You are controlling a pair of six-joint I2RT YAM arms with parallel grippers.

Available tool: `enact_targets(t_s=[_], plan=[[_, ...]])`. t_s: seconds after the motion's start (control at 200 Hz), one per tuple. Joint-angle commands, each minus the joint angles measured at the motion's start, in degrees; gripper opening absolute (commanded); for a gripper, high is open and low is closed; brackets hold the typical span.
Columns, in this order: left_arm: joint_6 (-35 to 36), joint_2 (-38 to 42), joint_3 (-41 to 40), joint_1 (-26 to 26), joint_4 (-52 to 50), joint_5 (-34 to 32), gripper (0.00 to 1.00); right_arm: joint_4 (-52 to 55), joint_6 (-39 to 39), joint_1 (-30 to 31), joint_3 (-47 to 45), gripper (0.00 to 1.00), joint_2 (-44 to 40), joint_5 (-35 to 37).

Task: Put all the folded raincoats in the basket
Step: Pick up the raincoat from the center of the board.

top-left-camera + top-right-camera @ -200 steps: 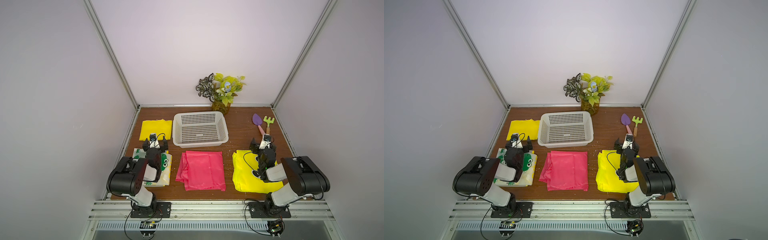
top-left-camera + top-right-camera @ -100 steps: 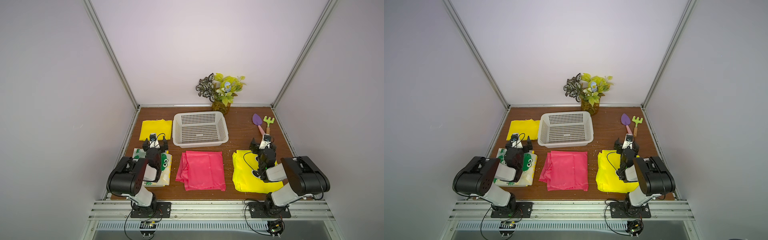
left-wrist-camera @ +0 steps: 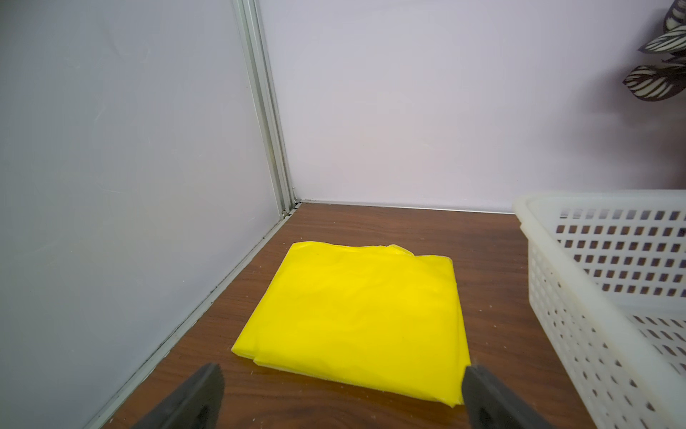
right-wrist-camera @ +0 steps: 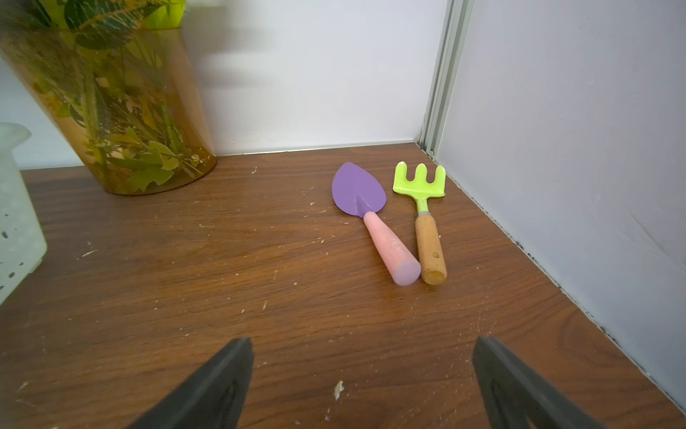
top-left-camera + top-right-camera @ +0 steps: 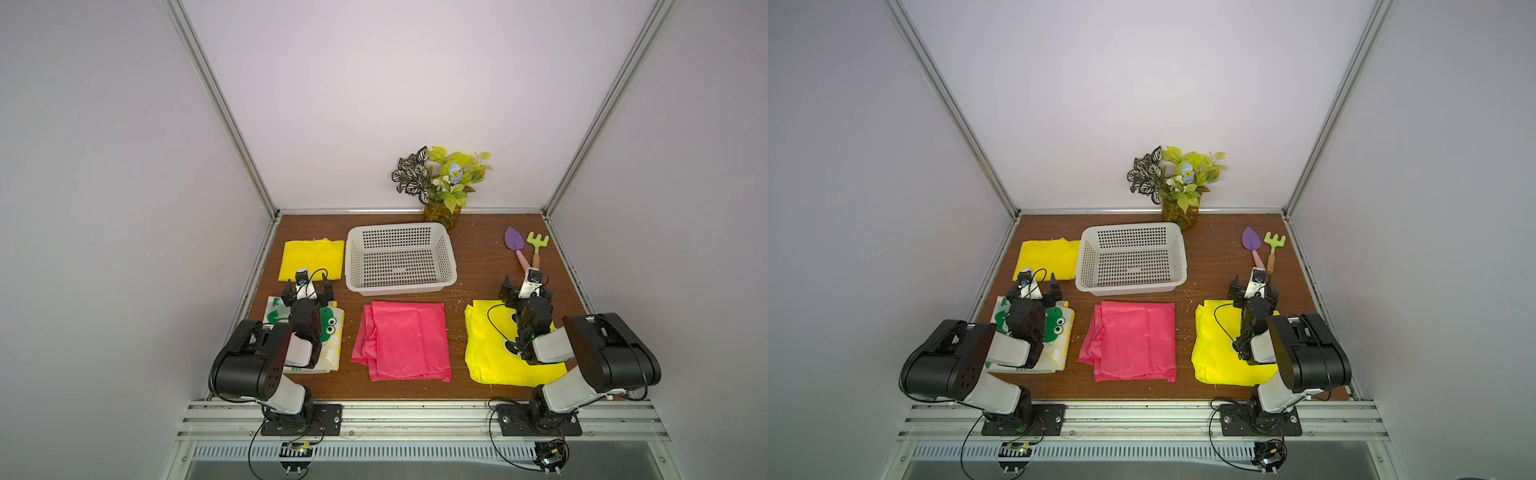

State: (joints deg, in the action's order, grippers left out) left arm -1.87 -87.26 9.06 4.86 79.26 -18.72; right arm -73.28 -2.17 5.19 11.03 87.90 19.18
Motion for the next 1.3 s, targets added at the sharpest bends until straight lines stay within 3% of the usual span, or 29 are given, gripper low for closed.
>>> enact_targets(t_s=[0.0,0.055,0.145,0.36,0.48,0.646,0.751,0.881,0.981,1.146,1.296], plan=[[0.8,-0.3,0.0,0.7,1.0,-2.4,1.00,12.0,1.3,0.7,6.3,1.00,-6.2,1.4],[0.8,-0.5,0.0,0.7,1.3,-2.4,0.99,25.2,0.1,0.7,12.6,1.00,-8.8,2.8],[0.8,-0.4,0.0,0.7,1.3,-2.5,0.99,35.0,0.6,0.7,18.4,1.00,-9.4,2.9],[1.7,1.0,-0.7,0.8,2.0,-2.9,0.99,39.4,1.0,0.8,18.1,0.99,-13.4,6.6],[0.9,12.5,5.8,2.0,-17.8,-8.1,0.99,48.3,-1.5,0.8,21.9,1.00,-15.7,4.8],[-0.3,17.8,18.8,2.1,-44.1,-9.7,0.99,55.4,-5.6,0.8,26.3,1.00,-14.8,1.1],[-11.1,18.9,27.5,2.0,-62.2,-14.9,0.99,62.1,-9.3,0.9,30.0,1.00,-13.9,-1.3],[-22.8,20.0,36.2,0.3,-78.8,-6.9,0.99,67.8,-12.4,0.9,32.1,0.98,-14.5,-6.9],[-27.5,19.9,41.4,0.3,-88.3,-3.3,1.00,70.4,-13.5,1.0,31.7,0.96,-16.5,-12.5],[-28.4,23.8,43.3,0.3,-94.7,6.4,0.99,75.7,-16.0,1.2,30.8,0.93,-20.6,-19.5],[-34.4,27.7,41.8,0.3,-99.0,9.2,1.00,82.5,-20.2,2.2,31.1,0.89,-23.7,-21.5]])
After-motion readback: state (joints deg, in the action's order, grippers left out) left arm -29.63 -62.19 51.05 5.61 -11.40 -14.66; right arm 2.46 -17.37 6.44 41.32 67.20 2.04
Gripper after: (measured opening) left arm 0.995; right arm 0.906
